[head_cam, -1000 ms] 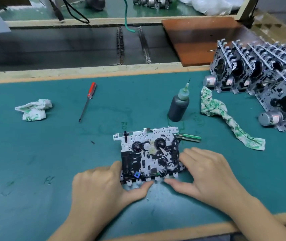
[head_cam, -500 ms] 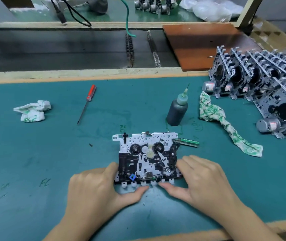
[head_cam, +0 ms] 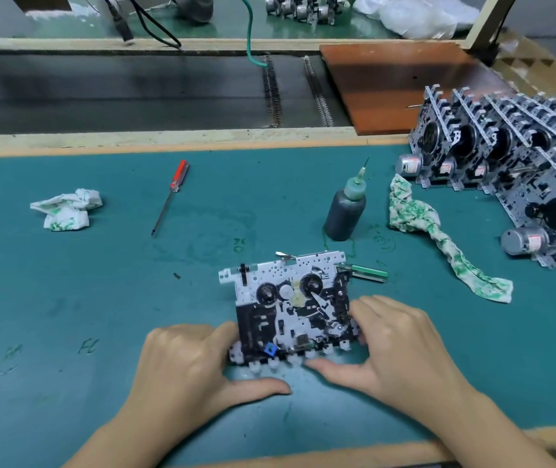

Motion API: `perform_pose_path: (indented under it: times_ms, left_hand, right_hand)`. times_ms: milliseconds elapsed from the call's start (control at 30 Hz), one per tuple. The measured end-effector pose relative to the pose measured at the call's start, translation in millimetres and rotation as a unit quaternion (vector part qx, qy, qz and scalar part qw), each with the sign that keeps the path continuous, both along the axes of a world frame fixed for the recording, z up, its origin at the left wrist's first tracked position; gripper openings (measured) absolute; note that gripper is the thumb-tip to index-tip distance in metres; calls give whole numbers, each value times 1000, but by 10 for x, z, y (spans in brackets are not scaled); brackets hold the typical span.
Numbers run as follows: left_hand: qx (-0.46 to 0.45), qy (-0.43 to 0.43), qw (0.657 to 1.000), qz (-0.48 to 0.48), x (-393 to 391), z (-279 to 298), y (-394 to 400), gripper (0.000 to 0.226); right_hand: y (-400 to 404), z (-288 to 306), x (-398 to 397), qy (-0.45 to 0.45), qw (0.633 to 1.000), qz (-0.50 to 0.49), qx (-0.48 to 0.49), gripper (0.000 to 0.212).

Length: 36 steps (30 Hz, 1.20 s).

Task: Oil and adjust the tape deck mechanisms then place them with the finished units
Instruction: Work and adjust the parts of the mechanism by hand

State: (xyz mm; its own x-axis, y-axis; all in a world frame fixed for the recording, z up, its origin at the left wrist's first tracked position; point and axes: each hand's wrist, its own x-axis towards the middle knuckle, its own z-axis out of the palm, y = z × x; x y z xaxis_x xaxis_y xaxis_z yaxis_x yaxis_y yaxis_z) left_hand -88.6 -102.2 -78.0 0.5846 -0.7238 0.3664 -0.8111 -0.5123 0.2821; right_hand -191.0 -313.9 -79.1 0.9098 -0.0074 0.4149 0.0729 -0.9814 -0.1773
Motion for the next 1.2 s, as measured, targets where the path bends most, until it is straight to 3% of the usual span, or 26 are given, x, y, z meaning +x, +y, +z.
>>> perform_pose_path:
  times_ms: [100, 267, 433, 633, 800, 933, 1200]
  left_hand:
    - [-1, -11, 1000, -16, -31, 0, 13, 66]
    - [9, -15, 999, 35, -79, -19, -3, 65]
    - [1, -15, 998, 58, -94, 3, -26, 66]
    - [-2, -15, 1000, 5, -89, -23, 22, 71]
    - [45, -19, 999, 9, -88, 0, 45, 49]
    - [45, -11, 999, -8, -57, 54, 71, 51]
    - [-7, -35, 999, 22, -60, 22, 34, 64]
  right_hand:
    - [21, 2, 6, -4, 1000, -14, 2, 56]
    - [-66, 24, -9, 21, 999, 42, -13, 50]
    - [-36, 5, -20, -3, 999, 35, -14, 51]
    - [21, -6, -25, -20, 1000, -5, -9, 56]
    - [-101, 11, -39, 4, 998, 65, -13, 50]
    - [-88, 1, -41, -8, 997, 62, -42, 47]
    - [-69, 18, -60, 12, 998, 62, -6, 50]
